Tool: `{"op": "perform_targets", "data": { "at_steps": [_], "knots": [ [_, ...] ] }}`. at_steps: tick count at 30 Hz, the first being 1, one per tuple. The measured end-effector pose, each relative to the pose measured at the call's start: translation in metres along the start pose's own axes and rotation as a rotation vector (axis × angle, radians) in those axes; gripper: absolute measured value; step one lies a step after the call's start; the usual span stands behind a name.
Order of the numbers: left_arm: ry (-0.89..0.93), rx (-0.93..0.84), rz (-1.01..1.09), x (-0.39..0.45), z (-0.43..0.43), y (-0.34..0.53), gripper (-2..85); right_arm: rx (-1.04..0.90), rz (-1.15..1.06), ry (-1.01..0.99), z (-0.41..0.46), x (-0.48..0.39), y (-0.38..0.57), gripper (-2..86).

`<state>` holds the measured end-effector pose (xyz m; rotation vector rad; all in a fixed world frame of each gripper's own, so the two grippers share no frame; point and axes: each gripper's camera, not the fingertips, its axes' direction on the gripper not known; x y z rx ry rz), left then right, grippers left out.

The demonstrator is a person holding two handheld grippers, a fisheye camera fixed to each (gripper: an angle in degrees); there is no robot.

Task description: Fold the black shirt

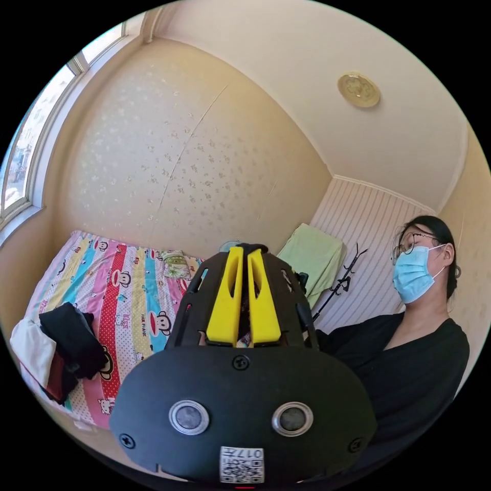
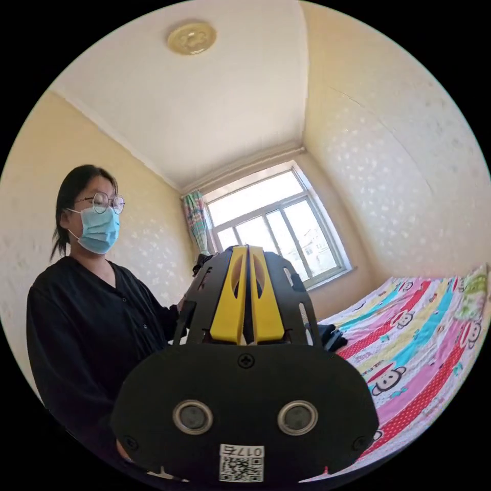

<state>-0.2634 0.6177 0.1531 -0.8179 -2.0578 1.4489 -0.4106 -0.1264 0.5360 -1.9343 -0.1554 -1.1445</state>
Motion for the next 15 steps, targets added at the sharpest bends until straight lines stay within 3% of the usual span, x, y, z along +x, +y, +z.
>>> {"op": "perform_targets", "data": {
  "at_steps": [4,8,15],
  "knots": [
    [0.027,-0.153,-0.028,-0.034,0.003,-0.010,-1.0,0.023,-0.069,0.070,0.003,-0.046,-0.016,0.3],
    [0.037,-0.173,-0.117,-0.058,0.005,-0.004,-1.0,-0.081,-0.113,0.273,0.006,-0.078,-0.007,0.3],
    [0.205,-0.219,-0.118,-0.079,0.025,-0.075,-1.0,-0.133,-0.090,0.388,0.007,-0.096,-0.025,0.2]
  ]
}}
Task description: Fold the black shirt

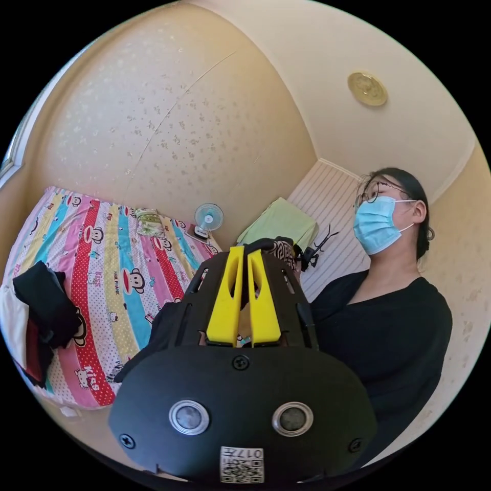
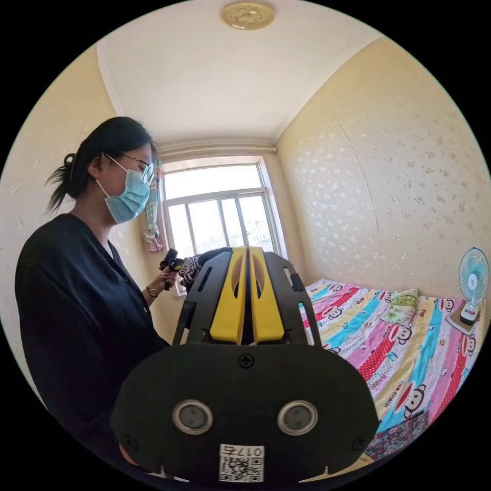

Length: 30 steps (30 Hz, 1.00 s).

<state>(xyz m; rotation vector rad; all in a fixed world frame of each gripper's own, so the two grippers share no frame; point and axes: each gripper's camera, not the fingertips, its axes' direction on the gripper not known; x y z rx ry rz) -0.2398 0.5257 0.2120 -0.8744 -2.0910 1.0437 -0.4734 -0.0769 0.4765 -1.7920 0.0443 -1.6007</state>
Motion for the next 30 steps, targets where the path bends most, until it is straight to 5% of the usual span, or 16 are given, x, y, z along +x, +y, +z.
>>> {"op": "perform_targets", "data": {
  "at_steps": [8,14,19,22,30],
  "knots": [
    [-0.027,-0.216,-0.175,-0.160,0.065,-0.128,-1.0,-0.257,0.243,0.175,0.096,0.111,-0.002,0.3],
    [0.023,-0.399,-0.520,-0.404,0.196,-0.184,-0.7,-0.619,0.636,0.349,0.229,0.319,0.098,0.6],
    [-0.190,-0.485,-0.682,-0.573,0.292,-0.192,4.5,-0.770,0.787,0.627,0.309,0.438,0.177,2.1],
    [-0.205,-0.391,-0.721,-0.596,0.283,-0.176,8.9,-0.725,0.864,0.721,0.324,0.461,0.206,7.2],
    [-0.447,-0.489,-0.758,-0.515,0.203,-0.087,14.4,-1.103,0.776,0.797,0.303,0.345,0.282,11.9]
  ]
}}
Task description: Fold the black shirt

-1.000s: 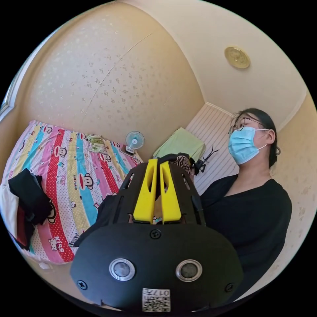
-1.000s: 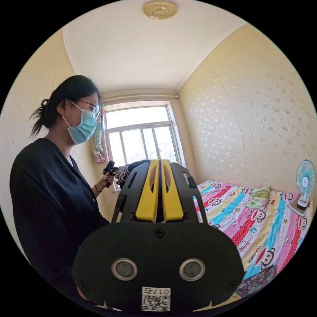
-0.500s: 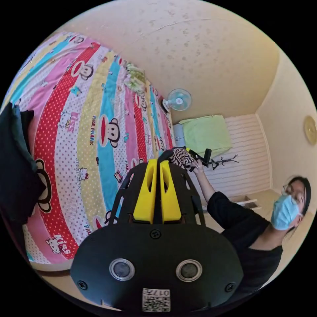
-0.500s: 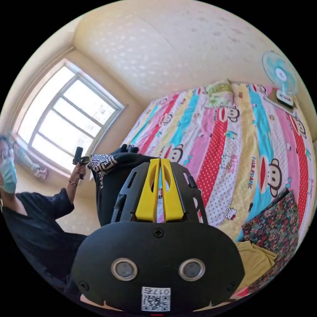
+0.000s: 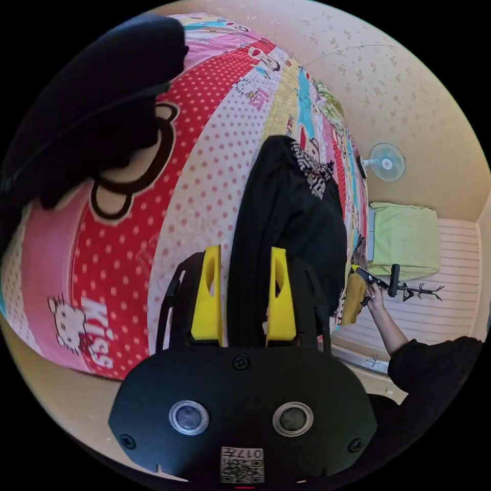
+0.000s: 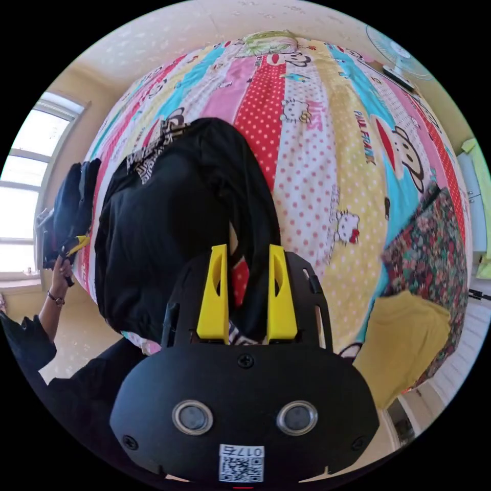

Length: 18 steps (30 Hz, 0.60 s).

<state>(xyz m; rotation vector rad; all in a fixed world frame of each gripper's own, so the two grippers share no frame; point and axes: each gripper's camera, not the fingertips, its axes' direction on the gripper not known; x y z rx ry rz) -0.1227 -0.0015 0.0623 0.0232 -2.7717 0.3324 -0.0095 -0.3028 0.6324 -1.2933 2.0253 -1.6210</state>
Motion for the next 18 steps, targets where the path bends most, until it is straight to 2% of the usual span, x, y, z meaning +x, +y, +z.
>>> {"op": "perform_targets", "data": {
  "at_steps": [2,4,6,9,11,13,15,18],
  "knots": [
    [0.027,-0.083,-0.051,0.002,0.009,0.022,14.9,-0.043,0.075,0.002,0.005,0.004,0.031,11.8],
    [0.082,-0.203,-0.080,0.012,0.029,0.033,12.4,-0.168,0.119,-0.036,0.023,0.008,0.050,10.9],
    [0.050,-0.292,-0.075,0.018,0.028,0.026,2.4,-0.369,0.126,0.026,0.041,0.014,0.054,5.6],
    [-0.025,-0.334,0.009,0.013,-0.020,-0.007,1.0,-0.361,0.071,0.160,0.005,0.033,0.019,2.5],
    [-0.126,-0.263,-0.011,0.001,-0.077,-0.033,1.2,-0.307,0.066,0.254,-0.033,0.055,-0.013,2.3],
    [-0.164,-0.056,-0.076,-0.016,-0.165,-0.059,2.8,-0.219,0.122,0.338,-0.074,0.084,-0.041,2.6],
    [-0.189,0.082,-0.150,-0.023,-0.213,-0.062,6.2,-0.067,0.288,0.402,-0.125,0.122,-0.066,4.0],
    [-0.161,0.143,-0.187,-0.012,-0.225,-0.055,12.2,0.062,0.386,0.334,-0.150,0.135,-0.068,9.0]
  ]
}}
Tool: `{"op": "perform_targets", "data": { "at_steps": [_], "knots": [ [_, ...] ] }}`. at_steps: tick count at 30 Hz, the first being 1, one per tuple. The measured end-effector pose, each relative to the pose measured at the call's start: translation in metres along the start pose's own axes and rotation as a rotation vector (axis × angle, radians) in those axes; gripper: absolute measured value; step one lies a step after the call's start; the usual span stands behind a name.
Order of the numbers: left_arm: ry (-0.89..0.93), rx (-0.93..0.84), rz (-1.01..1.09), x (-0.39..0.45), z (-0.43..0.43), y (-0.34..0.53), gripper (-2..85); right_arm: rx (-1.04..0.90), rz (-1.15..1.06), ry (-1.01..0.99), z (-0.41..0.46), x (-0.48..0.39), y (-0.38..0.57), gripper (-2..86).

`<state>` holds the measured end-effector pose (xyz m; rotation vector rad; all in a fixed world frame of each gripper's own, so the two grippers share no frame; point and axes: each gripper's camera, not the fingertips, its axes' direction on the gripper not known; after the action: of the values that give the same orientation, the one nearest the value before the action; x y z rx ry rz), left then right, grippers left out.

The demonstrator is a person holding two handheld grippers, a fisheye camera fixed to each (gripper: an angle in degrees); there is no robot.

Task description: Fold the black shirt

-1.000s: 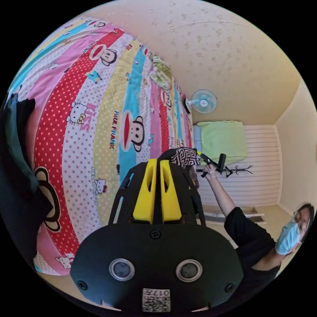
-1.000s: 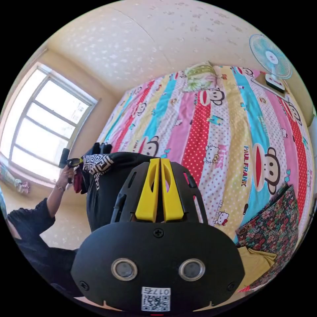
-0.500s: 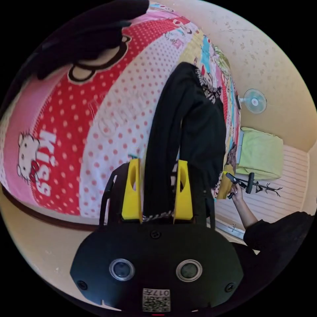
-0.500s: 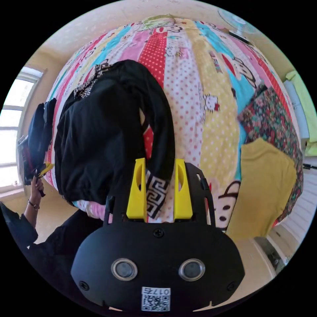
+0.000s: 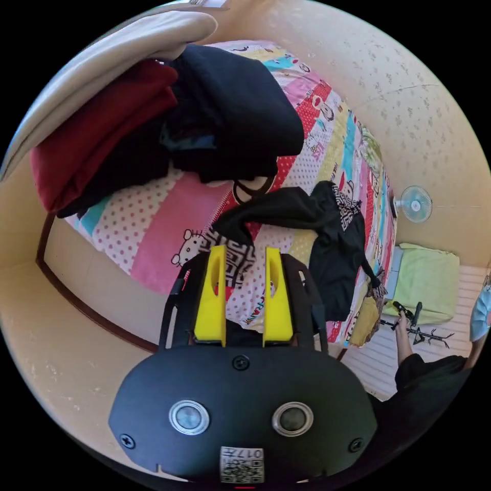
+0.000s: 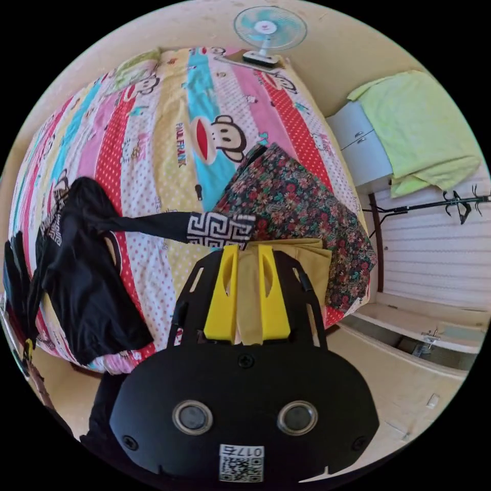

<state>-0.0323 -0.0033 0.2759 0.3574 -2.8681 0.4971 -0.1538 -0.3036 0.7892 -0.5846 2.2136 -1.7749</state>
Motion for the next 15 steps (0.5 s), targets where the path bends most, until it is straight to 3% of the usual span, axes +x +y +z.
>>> {"op": "perform_targets", "data": {
  "at_steps": [4,6,8,10,13,15],
  "knots": [
    [0.222,-0.233,0.092,0.056,0.091,0.020,14.3,-0.096,-0.116,-0.362,0.040,-0.037,0.029,11.6],
    [0.320,-0.331,0.109,0.080,0.137,0.026,14.9,-0.236,-0.179,-0.557,0.090,-0.074,0.056,11.7],
    [0.316,-0.433,0.172,0.100,0.178,0.034,13.4,-0.299,-0.243,-0.652,0.119,-0.100,0.078,10.9],
    [0.177,-0.384,0.169,0.101,0.180,0.035,7.4,-0.371,-0.298,-0.606,0.141,-0.122,0.096,9.4],
    [0.309,-0.530,0.151,0.087,0.164,0.028,4.3,-0.354,-0.300,-0.612,0.136,-0.115,0.097,5.0],
    [0.283,-0.552,0.180,0.082,0.141,0.035,4.1,-0.377,-0.328,-0.562,0.116,-0.098,0.089,4.2]
  ]
}}
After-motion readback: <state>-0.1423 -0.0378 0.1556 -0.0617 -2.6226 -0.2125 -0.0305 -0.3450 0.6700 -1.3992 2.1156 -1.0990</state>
